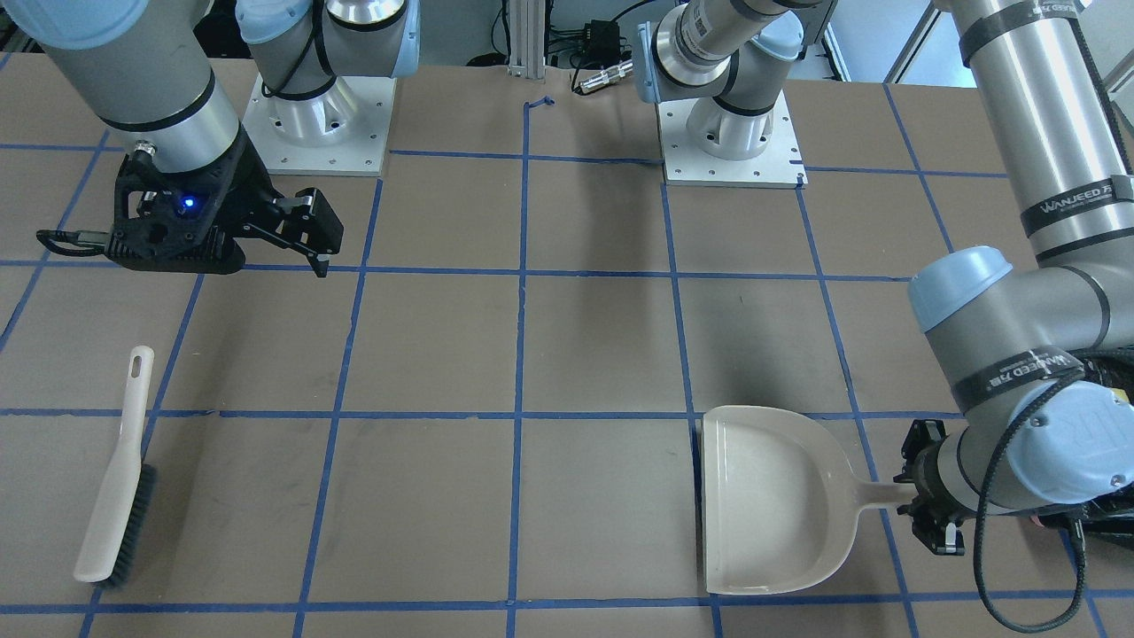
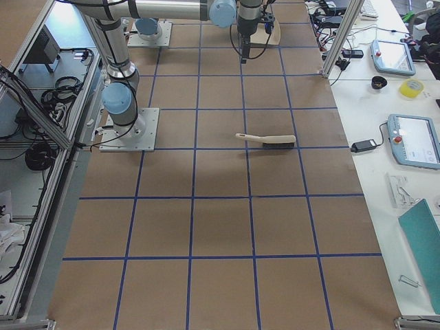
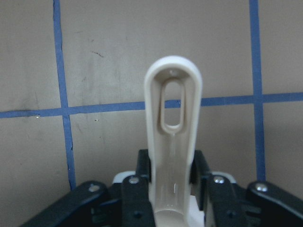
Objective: Sweep and dump trash into bin
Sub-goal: 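Lower the dustpan onto the table near its start with the left gripper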
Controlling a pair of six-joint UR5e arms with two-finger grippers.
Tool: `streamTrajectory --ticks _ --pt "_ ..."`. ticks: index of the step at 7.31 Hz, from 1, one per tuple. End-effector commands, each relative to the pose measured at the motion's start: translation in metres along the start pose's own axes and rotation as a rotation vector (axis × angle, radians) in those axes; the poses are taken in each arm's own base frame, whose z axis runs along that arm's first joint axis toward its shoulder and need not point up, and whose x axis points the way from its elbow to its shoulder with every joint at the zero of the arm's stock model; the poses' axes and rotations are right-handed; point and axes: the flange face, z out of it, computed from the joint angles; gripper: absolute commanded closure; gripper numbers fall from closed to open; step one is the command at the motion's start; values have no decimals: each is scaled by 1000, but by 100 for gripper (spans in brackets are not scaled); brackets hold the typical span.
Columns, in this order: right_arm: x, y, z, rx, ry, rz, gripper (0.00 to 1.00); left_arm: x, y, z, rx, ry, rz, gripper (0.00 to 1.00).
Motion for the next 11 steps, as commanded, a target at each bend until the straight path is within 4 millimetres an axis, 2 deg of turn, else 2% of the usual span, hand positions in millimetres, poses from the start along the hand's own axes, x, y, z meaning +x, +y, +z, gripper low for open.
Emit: streamTrajectory --ticks 1,10,11 --pt "-2 0 0 0 -21 2 0 2 9 2 -30 5 -37 100" --pt "-2 -1 1 -3 -15 -10 0 -11 18 26 -29 0 -27 100" --pt "-3 0 2 -3 -13 -13 0 -12 18 27 -29 -4 -28 66"
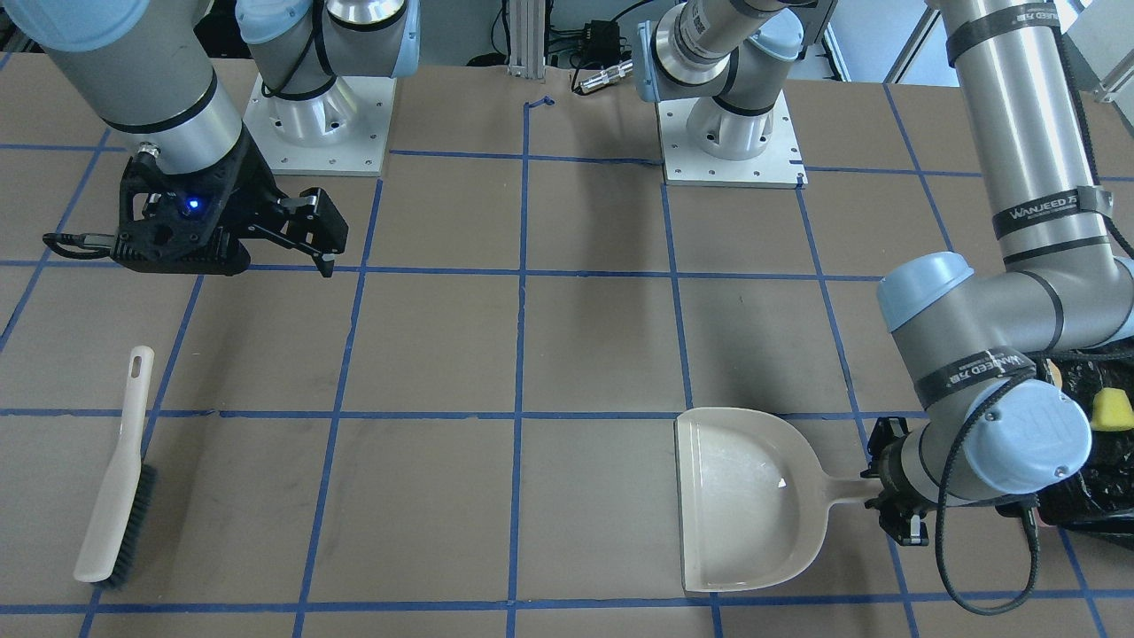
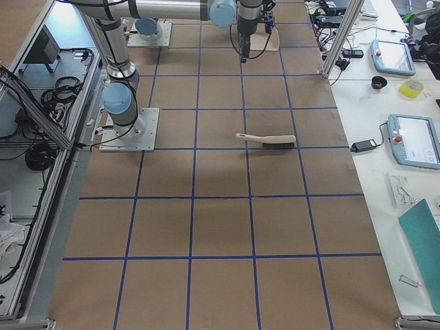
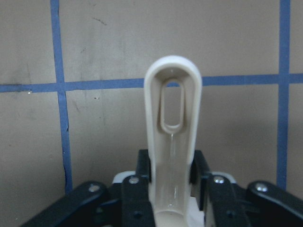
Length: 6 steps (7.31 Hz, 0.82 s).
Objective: Sweep and dump trash into bin
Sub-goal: 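Lower the dustpan onto the table near its start with the left gripper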
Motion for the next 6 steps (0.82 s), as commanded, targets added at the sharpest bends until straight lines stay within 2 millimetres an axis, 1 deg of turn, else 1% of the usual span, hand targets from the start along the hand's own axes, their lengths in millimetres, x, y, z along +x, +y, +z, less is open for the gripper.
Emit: streamTrajectory --ticks 1,3,4,6 --pt "-1 0 1 -1 1 -4 0 -1 0 1 1 -2 -1 58" --pt "0 0 1 -1 2 -4 0 -2 1 2 1 -5 0 44" --pt "0 0 1 -1 4 -6 0 -1 0 2 2 1 -1 41" --pt "0 0 1 1 2 -4 0 0 -5 -19 23 62 -12 23"
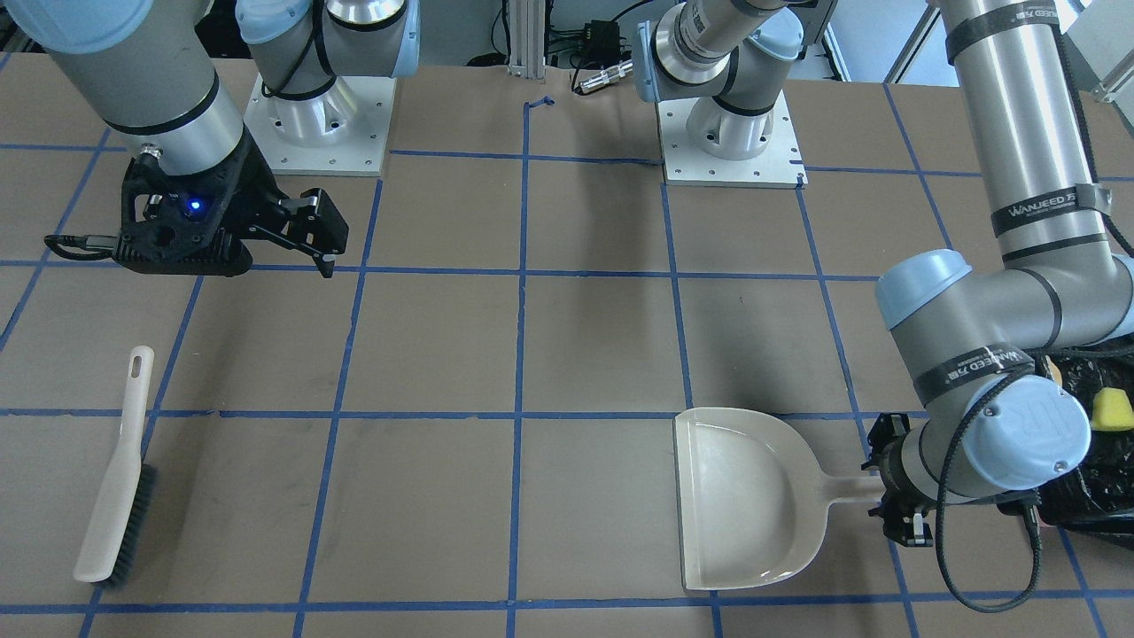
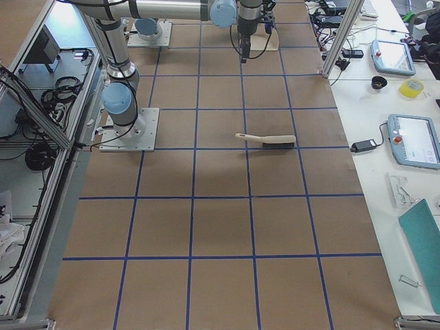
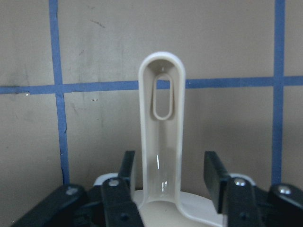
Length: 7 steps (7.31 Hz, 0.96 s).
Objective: Sweep and dump trash into bin
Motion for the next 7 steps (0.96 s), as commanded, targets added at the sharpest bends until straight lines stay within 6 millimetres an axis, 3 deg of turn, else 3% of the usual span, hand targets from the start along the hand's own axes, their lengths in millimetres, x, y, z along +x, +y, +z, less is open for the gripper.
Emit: streamTrajectory --ticks 1,2,3,6,7 --pt "0 0 0 1 -4 3 0 0 -9 -27 52 64 -15 17" --pt "-1 0 0 1 -7 3 0 -4 -15 -37 106 75 -27 4" --pt "-1 0 0 1 -7 3 0 -7 -21 -51 133 96 -39 0" --pt "-1 0 0 1 -9 3 0 -17 -19 -76 106 136 17 0" --pt "-1 0 -1 2 -9 5 0 -22 -18 -98 88 176 86 0"
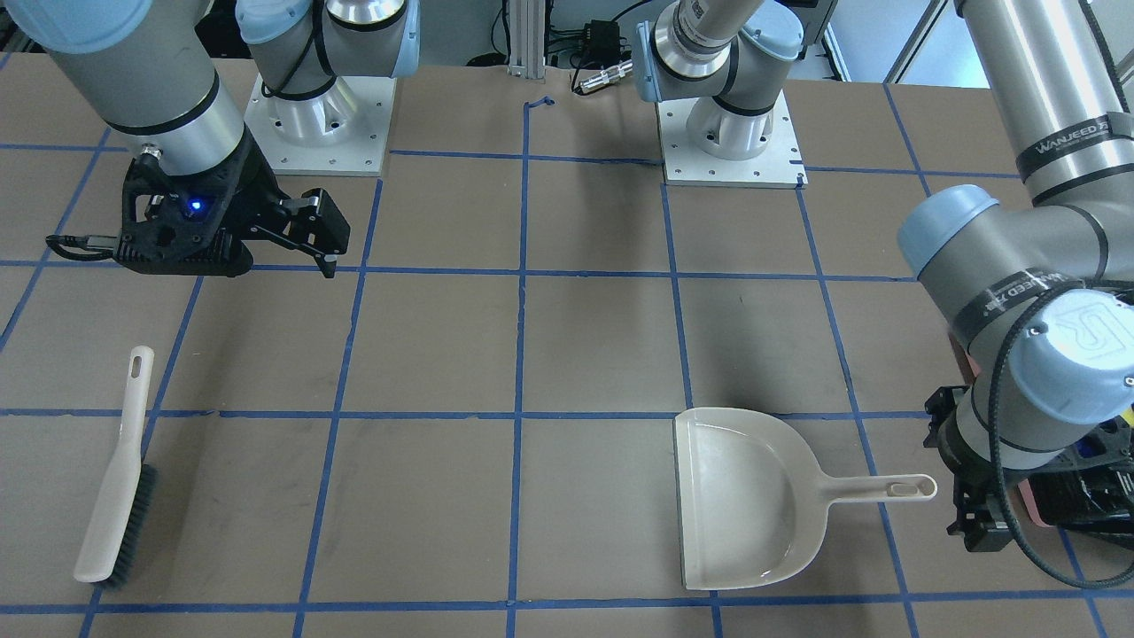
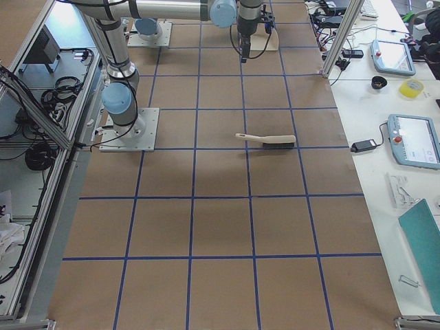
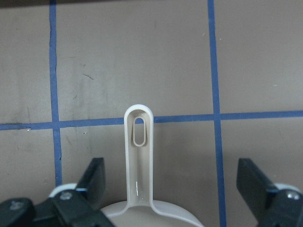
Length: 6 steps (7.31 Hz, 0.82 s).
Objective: Sweep and dump trash into bin
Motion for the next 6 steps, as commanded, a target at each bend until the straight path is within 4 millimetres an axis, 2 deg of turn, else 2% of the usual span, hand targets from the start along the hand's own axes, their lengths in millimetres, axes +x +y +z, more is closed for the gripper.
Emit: streamTrajectory --ticks 1,2,4,6 --pt "0 0 -1 1 -1 1 0 -8 1 -43 -13 71 118 0" --pt "0 0 -1 1 -1 1 0 -16 -1 -65 -1 101 184 0" --pt "0 0 0 0 -2 1 0 -34 17 -113 26 158 415 0" --pt "0 0 0 0 -2 1 0 -53 25 -155 -24 261 600 0"
